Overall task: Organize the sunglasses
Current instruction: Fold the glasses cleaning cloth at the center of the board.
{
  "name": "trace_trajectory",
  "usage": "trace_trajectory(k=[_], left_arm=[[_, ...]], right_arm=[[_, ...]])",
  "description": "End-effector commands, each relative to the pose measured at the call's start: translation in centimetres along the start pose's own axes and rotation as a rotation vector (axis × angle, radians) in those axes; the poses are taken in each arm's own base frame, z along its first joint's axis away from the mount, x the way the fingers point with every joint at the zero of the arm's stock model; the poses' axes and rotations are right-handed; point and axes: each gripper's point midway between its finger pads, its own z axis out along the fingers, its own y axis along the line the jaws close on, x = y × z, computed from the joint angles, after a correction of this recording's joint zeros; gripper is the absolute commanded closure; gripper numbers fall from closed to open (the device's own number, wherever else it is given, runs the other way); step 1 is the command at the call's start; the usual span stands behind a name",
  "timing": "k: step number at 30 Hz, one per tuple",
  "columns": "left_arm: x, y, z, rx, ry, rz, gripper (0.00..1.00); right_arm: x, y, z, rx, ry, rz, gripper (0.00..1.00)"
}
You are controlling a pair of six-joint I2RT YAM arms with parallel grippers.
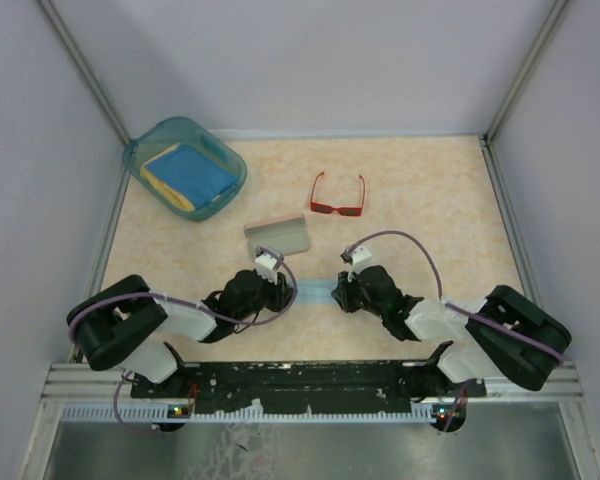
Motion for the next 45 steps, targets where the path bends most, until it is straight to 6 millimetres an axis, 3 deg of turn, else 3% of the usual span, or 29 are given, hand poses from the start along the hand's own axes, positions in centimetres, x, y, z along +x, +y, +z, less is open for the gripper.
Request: trace_trajectory(k=[1, 30, 32, 37, 41, 45], left_arm=[[-0.2, -0.7, -0.4, 0.034, -0.011, -0.006, 0.65], [-2.3, -0.3, -2.9, 0.008, -0.090, -0.035, 0.63], [-2.3, 0.0, -2.8, -0.014, -0.085, -0.041, 0.56], [-3.1, 0.6, -2.1, -0.087, -0.079, -0.099, 0.33], [-3.8, 0.3, -1.5, -0.092, -0.079, -0.114, 0.20], [-4.2, 0.4, -1.5, -0.099, -0.087, -0.150, 0.15]], right_arm=[[-1.5, 1.2, -0.2, -0.051, -0.063, 0.009, 0.82], [-1.9, 2.3, -2.2, -0.112, -0.097, 0.020, 0.73], [-2.7, 1.3, -2.3, -0.045, -0.122, 0.060, 0.69], [-5.4, -1.2, -2.9, 0.143, -0.151, 0.142, 0.46], [-6.6, -2.2, -3.1, 0.135, -0.163, 0.197, 0.45], [-6.8, -3.0, -2.9, 0.126, -0.165, 0.213, 0.44]])
